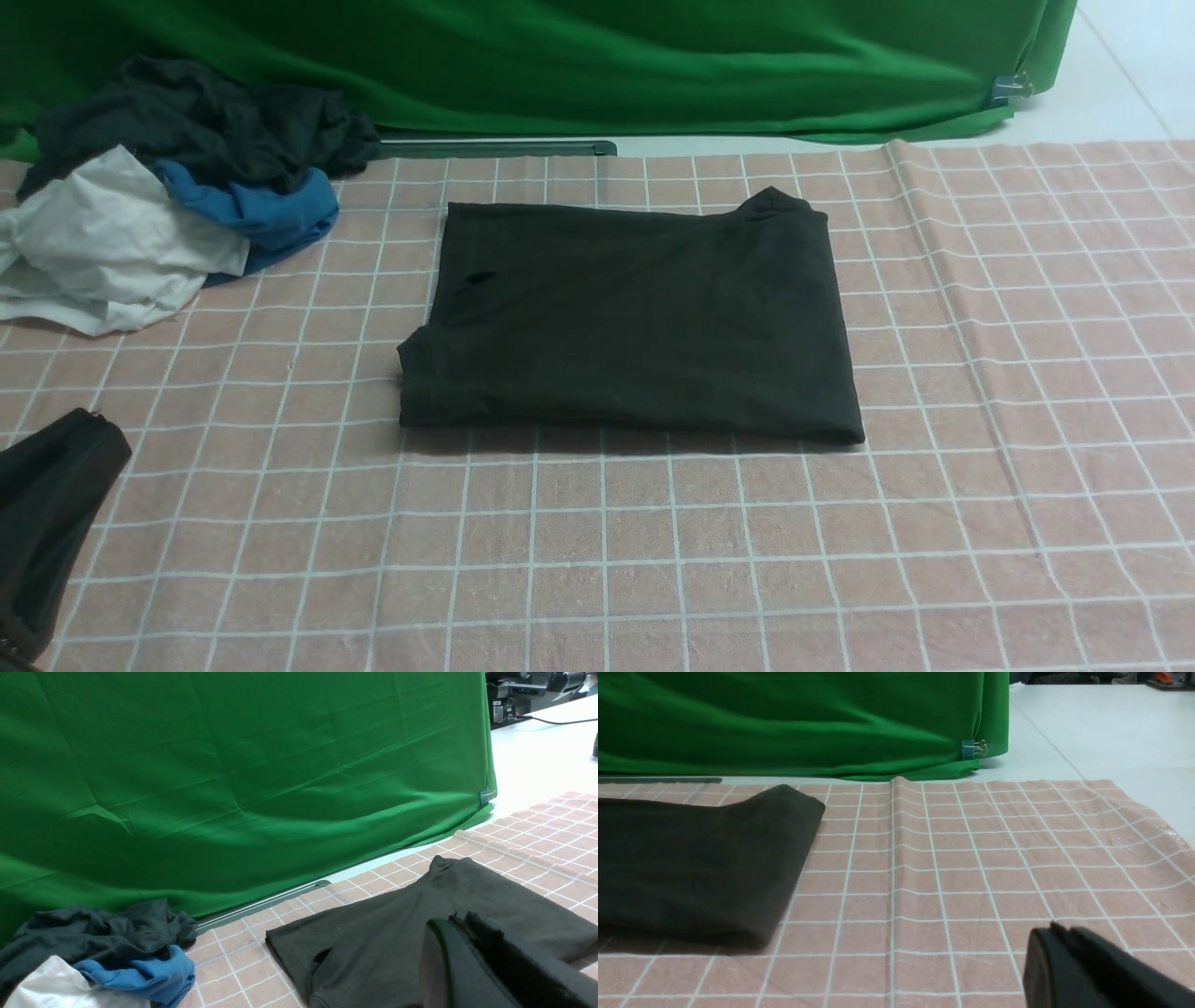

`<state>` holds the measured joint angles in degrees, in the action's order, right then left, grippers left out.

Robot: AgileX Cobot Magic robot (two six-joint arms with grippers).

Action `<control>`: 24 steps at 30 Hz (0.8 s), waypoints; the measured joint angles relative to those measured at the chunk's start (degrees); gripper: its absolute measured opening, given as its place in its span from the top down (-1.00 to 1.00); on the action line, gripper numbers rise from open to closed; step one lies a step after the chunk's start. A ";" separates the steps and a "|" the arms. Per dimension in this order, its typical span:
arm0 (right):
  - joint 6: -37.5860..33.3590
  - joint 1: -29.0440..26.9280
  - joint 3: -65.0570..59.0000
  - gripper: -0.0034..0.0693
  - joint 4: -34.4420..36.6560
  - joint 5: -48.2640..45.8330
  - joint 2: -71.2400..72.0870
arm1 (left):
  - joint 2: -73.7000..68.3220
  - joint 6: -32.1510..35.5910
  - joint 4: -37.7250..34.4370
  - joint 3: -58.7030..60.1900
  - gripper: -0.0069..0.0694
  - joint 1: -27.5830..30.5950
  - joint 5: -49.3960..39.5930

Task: Fold a long-sleeved shirt over a pink coffee tablecloth.

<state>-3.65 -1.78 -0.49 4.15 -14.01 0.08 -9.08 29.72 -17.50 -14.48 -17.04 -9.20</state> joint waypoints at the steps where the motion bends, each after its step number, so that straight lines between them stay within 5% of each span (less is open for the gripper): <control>1: 0.00 0.00 0.00 0.85 0.00 -0.06 0.00 | 0.00 0.00 0.00 0.00 0.77 0.00 0.00; 12: 0.00 0.00 0.00 0.85 0.00 -0.12 0.00 | 0.95 -0.48 0.00 1.05 0.77 0.63 0.54; 24: 0.02 0.00 0.00 0.81 0.00 -0.12 0.00 | 8.90 -5.87 -0.83 11.19 0.77 14.83 -4.75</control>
<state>-3.64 -1.78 -0.49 4.15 -14.13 0.08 -0.18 23.85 -18.33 -3.30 -2.21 -13.95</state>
